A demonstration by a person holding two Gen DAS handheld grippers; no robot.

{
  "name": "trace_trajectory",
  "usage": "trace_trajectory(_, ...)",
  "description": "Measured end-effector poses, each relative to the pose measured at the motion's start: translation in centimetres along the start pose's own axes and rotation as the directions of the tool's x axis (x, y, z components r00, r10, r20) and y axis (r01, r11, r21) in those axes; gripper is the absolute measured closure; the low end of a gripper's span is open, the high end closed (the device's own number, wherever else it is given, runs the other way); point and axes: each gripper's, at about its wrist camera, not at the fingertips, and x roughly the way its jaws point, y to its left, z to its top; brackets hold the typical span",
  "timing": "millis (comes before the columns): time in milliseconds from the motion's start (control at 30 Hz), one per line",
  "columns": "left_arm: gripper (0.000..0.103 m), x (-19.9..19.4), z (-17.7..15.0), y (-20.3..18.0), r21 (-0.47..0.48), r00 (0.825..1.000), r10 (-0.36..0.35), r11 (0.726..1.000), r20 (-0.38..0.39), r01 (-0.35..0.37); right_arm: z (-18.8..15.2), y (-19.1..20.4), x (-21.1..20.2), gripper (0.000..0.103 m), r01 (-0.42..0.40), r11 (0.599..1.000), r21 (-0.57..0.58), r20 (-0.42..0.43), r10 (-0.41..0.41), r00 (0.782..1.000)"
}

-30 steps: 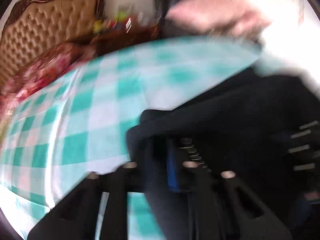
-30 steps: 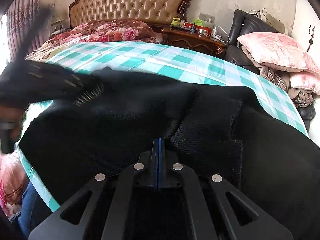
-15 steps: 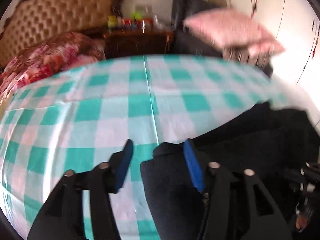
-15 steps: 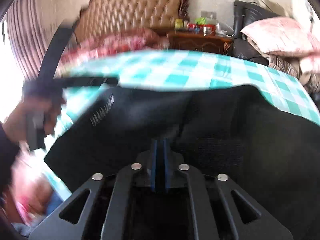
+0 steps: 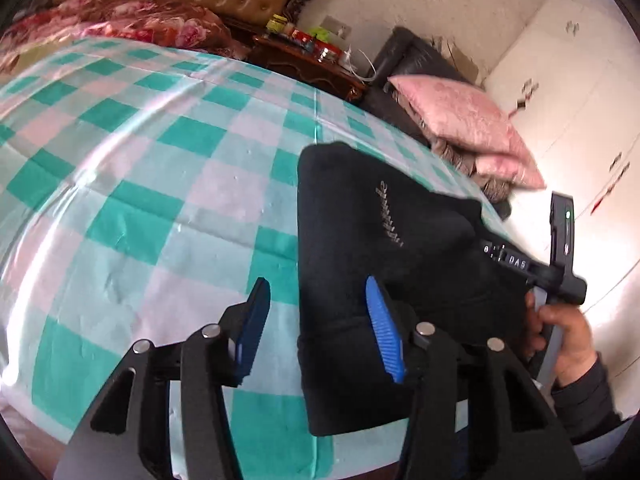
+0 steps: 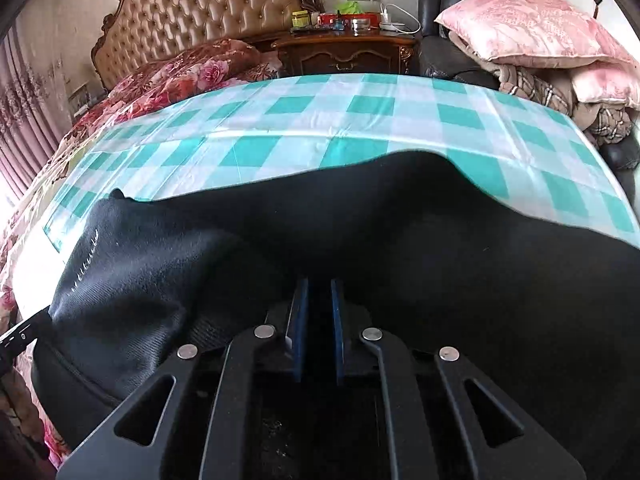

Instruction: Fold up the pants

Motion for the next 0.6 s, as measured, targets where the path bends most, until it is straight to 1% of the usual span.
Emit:
trace_trajectory(33, 0.047, -0.4, 0.2, 0.1, -0.012, 1.000, -0.004, 1.000, 0.010, 0.004, 0.1, -0.2, -0.4, 0.094, -0.007, 1.000, 0.007, 0.006, 0.006, 1.000)
trace_trajectory(67, 0.045, -0.9, 0.3, 0.1, -0.014, 1.000, -0.008, 1.000, 0.018, 0.008, 0.3, -0.8, -1.4, 0.094, -0.032, 0.998, 0.045, 0.022, 0.031, 0.999)
trace_trajectory(133, 0.044, -1.9, 0.2, 0.2, -0.025, 0.999, -0.033, 0.999, 0.028, 0.034, 0.7, -2.3, -3.3, 0.082, -0.063, 0.992, 0.108, 0.049, 0.058, 0.997)
trace_trajectory(167, 0.043, -2.1, 0.0, 0.4, -0.038, 0.998, -0.049, 0.998, 0.026, 0.050, 0.9, -3.5, -4.4, 0.080, -0.082, 0.983, 0.165, 0.053, 0.074, 0.996)
trace_trajectory(200, 0.041, -2.2, -0.4, 0.6, -0.056, 0.998, -0.061, 0.997, 0.022, 0.062, 0.8, -4.6, -4.9, 0.064, -0.118, 0.968, 0.222, 0.049, 0.110, 0.993)
trace_trajectory(233, 0.040, -2.1, -0.8, 0.9, -0.069, 0.998, -0.065, 0.995, 0.017, 0.066, 0.6, -5.6, -5.0, 0.038, -0.158, 0.947, 0.279, 0.033, 0.155, 0.987)
trace_trajectory(267, 0.040, -2.0, -1.0, 1.1, -0.079, 0.997, -0.072, 0.994, 0.009, 0.072, 0.3, -6.5, -4.9, 0.030, -0.197, 0.924, 0.328, -0.003, 0.209, 0.978)
trace_trajectory(300, 0.040, -1.7, -1.4, 1.4, -0.098, 0.996, -0.088, 0.991, -0.001, 0.087, 0.2, -6.7, -4.7, 0.028, -0.235, 0.909, 0.344, -0.024, 0.259, 0.966)
trace_trajectory(367, 0.040, -1.6, -1.7, 1.7, -0.138, 0.991, -0.134, 0.981, 0.006, 0.134, -0.1, -6.2, -3.8, 0.027, -0.296, 0.883, 0.364, -0.078, 0.346, 0.935)
trace_trajectory(400, 0.040, -1.6, -1.8, 1.8, -0.156, 0.986, -0.164, 0.974, 0.008, 0.163, -0.1, -5.8, -3.3, 0.028, -0.314, 0.875, 0.370, -0.098, 0.372, 0.923)
trace_trajectory(433, 0.040, -1.5, -1.8, 1.9, -0.166, 0.984, -0.180, 0.970, 0.008, 0.179, -0.2, -5.3, -2.9, 0.028, -0.318, 0.873, 0.370, -0.118, 0.384, 0.916)
trace_trajectory(500, 0.040, -1.5, -1.8, 1.6, -0.166, 0.981, -0.195, 0.967, 0.005, 0.194, -0.1, -4.0, -2.1, 0.029, -0.303, 0.892, 0.335, -0.151, 0.368, 0.917)
trace_trajectory(533, 0.038, -1.4, -1.8, 1.4, -0.161, 0.979, -0.203, 0.966, 0.003, 0.201, 0.0, -3.5, -1.6, 0.042, -0.305, 0.897, 0.321, -0.166, 0.370, 0.914)
trace_trajectory(567, 0.037, -1.2, -1.8, 1.2, -0.162, 0.978, -0.211, 0.965, -0.004, 0.207, 0.1, -2.9, -1.2, 0.051, -0.295, 0.906, 0.302, -0.186, 0.360, 0.914)
trace_trajectory(600, 0.037, -1.0, -1.9, 1.1, -0.165, 0.978, -0.209, 0.965, -0.008, 0.204, 0.1, -2.5, -1.1, 0.064, -0.268, 0.926, 0.267, -0.197, 0.324, 0.925)
